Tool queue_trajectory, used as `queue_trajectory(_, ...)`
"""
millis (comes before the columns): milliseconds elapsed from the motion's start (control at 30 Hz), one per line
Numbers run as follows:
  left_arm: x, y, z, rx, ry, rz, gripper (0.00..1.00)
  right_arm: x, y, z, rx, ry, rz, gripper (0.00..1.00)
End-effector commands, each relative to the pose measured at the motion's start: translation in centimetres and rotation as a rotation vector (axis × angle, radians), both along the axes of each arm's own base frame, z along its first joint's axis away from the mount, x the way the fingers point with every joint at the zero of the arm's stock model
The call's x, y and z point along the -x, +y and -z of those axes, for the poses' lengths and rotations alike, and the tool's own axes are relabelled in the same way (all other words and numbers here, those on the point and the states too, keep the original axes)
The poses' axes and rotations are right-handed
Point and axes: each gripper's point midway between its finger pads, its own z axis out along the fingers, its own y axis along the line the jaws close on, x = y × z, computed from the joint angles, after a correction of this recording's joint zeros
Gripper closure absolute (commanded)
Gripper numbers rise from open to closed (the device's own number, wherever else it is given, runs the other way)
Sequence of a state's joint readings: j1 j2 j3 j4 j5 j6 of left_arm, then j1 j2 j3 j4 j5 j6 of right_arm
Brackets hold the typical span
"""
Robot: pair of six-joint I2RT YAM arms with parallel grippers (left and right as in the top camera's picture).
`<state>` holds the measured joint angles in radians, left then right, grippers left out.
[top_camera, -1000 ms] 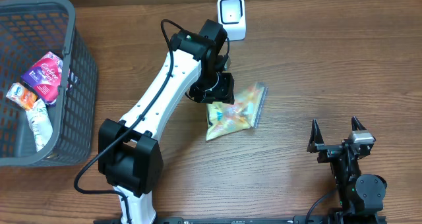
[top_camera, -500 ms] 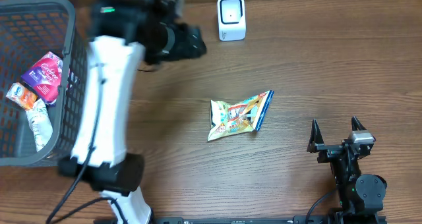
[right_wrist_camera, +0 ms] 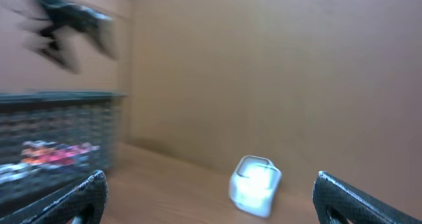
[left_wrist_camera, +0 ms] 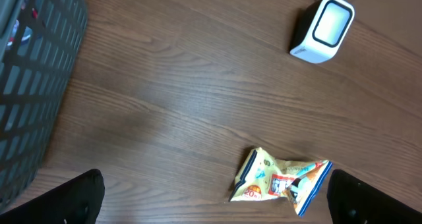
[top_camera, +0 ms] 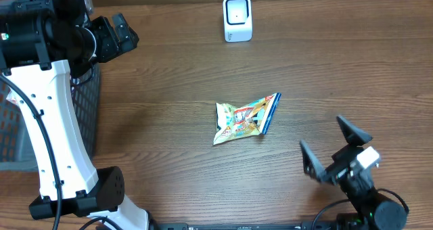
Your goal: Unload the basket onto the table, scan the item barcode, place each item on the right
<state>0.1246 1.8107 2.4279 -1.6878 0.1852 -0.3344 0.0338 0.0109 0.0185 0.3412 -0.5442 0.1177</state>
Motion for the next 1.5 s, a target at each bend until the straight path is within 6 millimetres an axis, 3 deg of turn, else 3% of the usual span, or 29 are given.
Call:
queue_trajectory(0,0.0,0.2,0.4,-0.006,0.014,-0.006,0.0,3.2,2.9,-0.7,0.033,-0.052,-0.232,0.0)
queue_trajectory(167,-0.2,0.2,0.3,-0.02,0.004,0.013,0.0,3.7,2.9,-1.8,-0.029,-0.023,-0.266,0.0)
queue_trajectory(267,-1.2,2.6,-0.8,-0.061,-0.059,-0.055,0.0,3.5,2.9,-2.0,-0.032,0.035,-0.263,0.0)
queue_trajectory(333,-1.1,5.3,-1.4,-0.076,-0.082,-0.147,0.01,3.1,2.9,-1.8,-0.02,0.075,-0.249,0.0)
queue_trajectory(367,-0.5,8.3,-2.0,-0.075,-0.097,-0.263,0.0,2.4,2.6,-1.3,-0.015,0.131,-0.214,0.0)
queue_trajectory(467,0.8,13.4,-2.4,-0.053,-0.118,-0.449,0.0,0.4,1.2,-0.3,-0.058,0.216,-0.113,0.0)
queue_trajectory(500,2.0,16.5,-2.5,-0.054,-0.121,-0.542,0.0,-1.0,0.0,1.0,-0.089,0.285,-0.023,0.0)
queue_trajectory(600,4.2,20.1,-1.9,-0.055,-0.096,-0.65,0.01,-2.6,-1.8,3.3,-0.118,0.388,0.099,0.0)
queue_trajectory(733,6.9,23.5,-0.2,-0.023,-0.021,-0.803,0.0,-3.2,-2.8,4.7,-0.129,0.446,0.167,0.0)
queue_trajectory(833,8.3,25.0,2.0,-0.053,0.088,-0.885,0.0,-3.2,-2.8,4.9,-0.128,0.452,0.167,0.0)
queue_trajectory(967,7.6,26.0,4.9,-0.093,0.191,-0.85,0.02,-3.2,-2.8,6.4,-0.12,0.519,0.172,0.0)
queue_trajectory(1000,7.3,26.2,5.7,-0.097,0.215,-0.839,0.06,-3.1,-2.8,7.1,-0.117,0.548,0.174,0.0)
queue_trajectory(1067,6.9,26.7,7.1,-0.107,0.258,-0.801,0.29,-2.9,-2.8,8.7,-0.109,0.614,0.179,0.0)
queue_trajectory(1133,6.5,27.0,8.4,-0.118,0.297,-0.736,0.38,-2.6,-2.8,10.6,-0.098,0.699,0.186,0.0)
queue_trajectory(1200,6.2,26.9,10.0,-0.106,0.34,-0.669,0.3,-2.0,-2.8,12.5,-0.088,0.781,0.192,0.0)
queue_trajectory(1300,6.9,26.8,12.2,-0.093,0.423,-0.666,0.27,-0.8,-2.9,15.5,-0.07,0.918,0.202,0.0)
queue_trajectory(1467,8.0,26.9,13.6,-0.093,0.487,-0.687,0.27,-0.6,-2.9,15.8,-0.068,0.934,0.202,0.0)
